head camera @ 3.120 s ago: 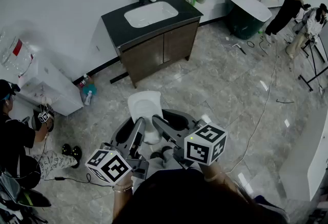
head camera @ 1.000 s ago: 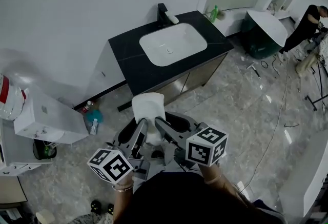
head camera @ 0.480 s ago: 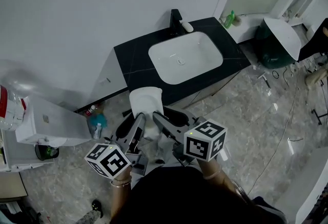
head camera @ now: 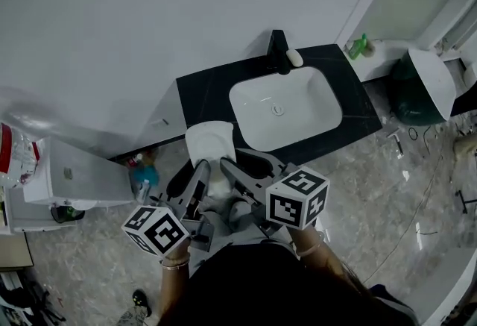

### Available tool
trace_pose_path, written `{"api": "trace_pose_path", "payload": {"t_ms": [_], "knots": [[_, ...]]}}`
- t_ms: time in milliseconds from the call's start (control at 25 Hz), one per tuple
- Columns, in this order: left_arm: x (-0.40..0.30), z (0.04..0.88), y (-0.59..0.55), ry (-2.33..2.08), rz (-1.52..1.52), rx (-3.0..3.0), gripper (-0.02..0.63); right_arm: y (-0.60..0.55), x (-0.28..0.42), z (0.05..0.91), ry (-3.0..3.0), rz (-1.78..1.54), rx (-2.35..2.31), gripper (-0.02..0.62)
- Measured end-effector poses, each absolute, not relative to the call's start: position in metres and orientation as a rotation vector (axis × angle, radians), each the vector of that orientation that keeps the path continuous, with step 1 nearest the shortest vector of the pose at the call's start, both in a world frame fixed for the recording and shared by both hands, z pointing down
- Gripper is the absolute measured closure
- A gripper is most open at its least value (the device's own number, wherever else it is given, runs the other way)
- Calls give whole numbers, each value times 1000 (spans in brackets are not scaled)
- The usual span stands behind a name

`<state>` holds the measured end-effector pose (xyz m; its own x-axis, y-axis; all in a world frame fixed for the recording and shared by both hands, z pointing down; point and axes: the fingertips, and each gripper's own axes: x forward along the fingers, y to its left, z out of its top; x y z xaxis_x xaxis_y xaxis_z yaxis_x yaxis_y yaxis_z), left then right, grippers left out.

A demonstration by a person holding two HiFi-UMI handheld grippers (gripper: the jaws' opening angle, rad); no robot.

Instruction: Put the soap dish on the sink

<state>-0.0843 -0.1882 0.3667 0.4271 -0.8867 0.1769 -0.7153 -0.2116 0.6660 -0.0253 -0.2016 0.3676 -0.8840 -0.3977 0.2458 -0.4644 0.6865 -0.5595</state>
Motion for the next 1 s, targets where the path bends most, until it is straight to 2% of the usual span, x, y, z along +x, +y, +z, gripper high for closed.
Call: {"api": "trace_pose_path", "payload": {"t_ms": [480,1000], "knots": [[-138,404,-267,-1355,-287,1967,489,-279,-80,407,-2709,987,705,482],[-199,506,-363,-1293,-225,1854,489,-375,-142,505,-2487,1070,709,482]]}}
